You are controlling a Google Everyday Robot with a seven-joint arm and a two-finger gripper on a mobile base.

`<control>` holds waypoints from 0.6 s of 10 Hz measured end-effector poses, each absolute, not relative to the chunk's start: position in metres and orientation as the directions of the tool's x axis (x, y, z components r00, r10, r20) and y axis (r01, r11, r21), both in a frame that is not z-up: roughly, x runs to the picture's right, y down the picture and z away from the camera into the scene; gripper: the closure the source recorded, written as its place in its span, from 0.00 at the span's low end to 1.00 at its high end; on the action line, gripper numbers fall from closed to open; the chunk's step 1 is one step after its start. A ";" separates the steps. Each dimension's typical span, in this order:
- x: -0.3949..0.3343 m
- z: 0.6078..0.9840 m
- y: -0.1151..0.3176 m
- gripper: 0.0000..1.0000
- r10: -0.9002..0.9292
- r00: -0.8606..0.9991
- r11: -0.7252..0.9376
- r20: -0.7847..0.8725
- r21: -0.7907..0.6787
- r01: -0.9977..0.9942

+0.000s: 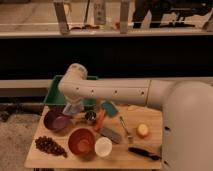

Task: Wipe purple bowl with towel

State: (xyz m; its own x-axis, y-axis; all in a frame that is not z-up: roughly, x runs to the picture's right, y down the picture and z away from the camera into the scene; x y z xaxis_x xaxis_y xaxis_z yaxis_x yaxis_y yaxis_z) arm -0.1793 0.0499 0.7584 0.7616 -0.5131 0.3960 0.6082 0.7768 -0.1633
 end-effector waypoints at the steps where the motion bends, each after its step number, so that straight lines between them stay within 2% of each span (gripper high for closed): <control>1: -0.189 0.751 0.046 0.97 -0.527 0.748 0.771 0.403 -0.143 0.620; 6: -0.225 0.720 0.035 0.97 -0.565 0.689 0.747 0.454 -0.073 0.660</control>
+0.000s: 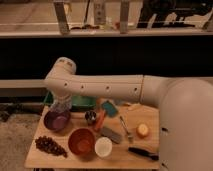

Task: Wipe purple bowl with towel

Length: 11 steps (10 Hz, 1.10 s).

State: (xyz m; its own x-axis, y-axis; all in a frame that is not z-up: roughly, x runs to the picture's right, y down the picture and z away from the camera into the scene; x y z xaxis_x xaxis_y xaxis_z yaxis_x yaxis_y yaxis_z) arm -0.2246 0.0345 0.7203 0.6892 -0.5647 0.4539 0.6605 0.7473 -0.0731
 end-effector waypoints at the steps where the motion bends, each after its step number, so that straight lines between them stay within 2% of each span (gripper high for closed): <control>1: -0.228 0.718 0.036 0.97 -0.564 0.682 0.745 0.465 -0.068 0.663; 5: -0.241 0.715 0.049 0.97 -0.558 0.658 0.733 0.505 -0.072 0.677; 11: -0.249 0.755 0.103 0.97 -0.530 0.626 0.704 0.572 -0.116 0.701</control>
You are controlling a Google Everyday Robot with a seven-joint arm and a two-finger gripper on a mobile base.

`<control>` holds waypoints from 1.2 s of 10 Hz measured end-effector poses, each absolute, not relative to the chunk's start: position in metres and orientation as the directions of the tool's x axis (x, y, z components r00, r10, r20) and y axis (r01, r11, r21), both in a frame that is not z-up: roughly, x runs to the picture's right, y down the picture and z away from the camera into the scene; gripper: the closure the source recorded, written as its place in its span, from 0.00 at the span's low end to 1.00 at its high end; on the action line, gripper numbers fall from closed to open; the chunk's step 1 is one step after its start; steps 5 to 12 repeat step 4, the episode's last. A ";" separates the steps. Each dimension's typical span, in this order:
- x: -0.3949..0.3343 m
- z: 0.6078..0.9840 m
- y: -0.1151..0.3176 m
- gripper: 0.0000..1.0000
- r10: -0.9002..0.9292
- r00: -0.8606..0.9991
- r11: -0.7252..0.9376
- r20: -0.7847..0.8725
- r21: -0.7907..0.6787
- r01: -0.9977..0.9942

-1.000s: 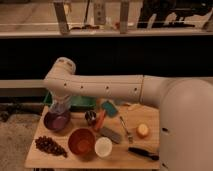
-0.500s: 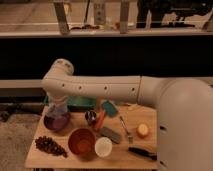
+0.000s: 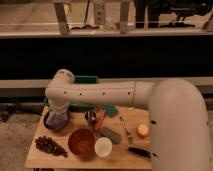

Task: Wipe purple bowl with towel

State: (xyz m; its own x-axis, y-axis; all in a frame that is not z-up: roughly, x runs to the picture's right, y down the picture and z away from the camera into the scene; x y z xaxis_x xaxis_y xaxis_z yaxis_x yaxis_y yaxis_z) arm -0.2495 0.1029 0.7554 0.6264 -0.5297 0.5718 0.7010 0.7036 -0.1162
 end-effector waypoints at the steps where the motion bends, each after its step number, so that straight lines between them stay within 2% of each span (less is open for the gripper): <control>1: -0.251 0.761 0.109 0.97 -0.522 0.622 0.699 0.583 -0.125 0.704; 4: -0.250 0.771 0.123 0.97 -0.502 0.620 0.684 0.603 -0.162 0.712; 12: -0.250 0.771 0.123 0.97 -0.502 0.620 0.684 0.603 -0.162 0.712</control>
